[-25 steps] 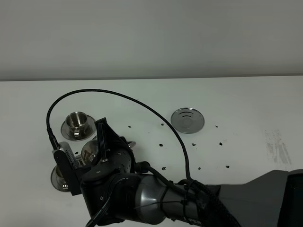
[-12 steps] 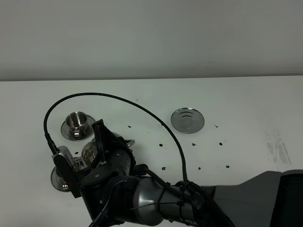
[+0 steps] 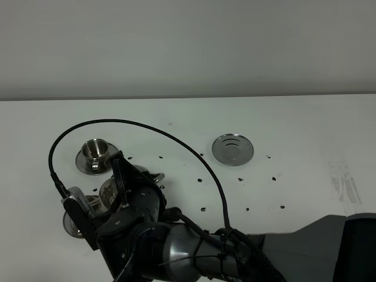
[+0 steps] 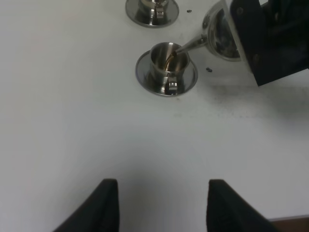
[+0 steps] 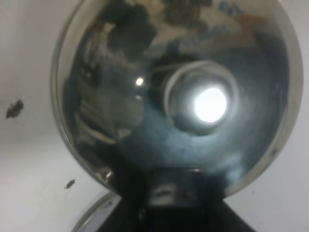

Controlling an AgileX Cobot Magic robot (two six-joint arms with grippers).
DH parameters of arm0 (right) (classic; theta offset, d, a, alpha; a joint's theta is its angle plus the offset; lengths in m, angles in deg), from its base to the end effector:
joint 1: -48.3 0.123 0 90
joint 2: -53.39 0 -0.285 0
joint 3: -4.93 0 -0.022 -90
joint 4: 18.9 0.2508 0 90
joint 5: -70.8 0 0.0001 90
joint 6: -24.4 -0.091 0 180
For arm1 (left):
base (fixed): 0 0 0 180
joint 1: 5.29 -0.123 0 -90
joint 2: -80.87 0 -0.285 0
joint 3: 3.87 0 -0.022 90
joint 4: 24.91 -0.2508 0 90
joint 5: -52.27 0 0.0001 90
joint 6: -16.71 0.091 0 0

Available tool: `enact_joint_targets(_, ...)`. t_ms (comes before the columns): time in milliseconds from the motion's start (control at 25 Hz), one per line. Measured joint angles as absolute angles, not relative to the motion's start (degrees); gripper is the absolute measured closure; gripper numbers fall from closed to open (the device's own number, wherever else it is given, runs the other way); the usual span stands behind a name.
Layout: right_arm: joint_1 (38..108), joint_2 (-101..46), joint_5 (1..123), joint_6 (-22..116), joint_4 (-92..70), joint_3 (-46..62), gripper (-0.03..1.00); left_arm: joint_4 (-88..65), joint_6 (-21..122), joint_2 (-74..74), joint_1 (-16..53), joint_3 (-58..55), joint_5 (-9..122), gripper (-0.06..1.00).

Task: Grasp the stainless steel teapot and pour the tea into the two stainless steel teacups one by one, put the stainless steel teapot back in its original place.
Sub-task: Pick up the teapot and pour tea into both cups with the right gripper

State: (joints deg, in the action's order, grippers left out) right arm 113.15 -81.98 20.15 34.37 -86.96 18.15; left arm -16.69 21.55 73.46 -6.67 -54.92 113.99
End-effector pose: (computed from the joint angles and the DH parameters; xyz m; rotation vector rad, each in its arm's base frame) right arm 0.2553 0.3901 0.1554 -2.0694 1.2444 -1.0293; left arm -0.0019 -0.0115 0.2646 0.0680 2.0893 -0.1077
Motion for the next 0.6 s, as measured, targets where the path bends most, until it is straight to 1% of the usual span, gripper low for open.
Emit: enact_joint_targets(600, 113.15, -81.98, 19.87, 34.75, -90.05, 18.15, 0.77, -16.69, 21.55, 73.46, -6.67, -54.92, 113.99, 0.54)
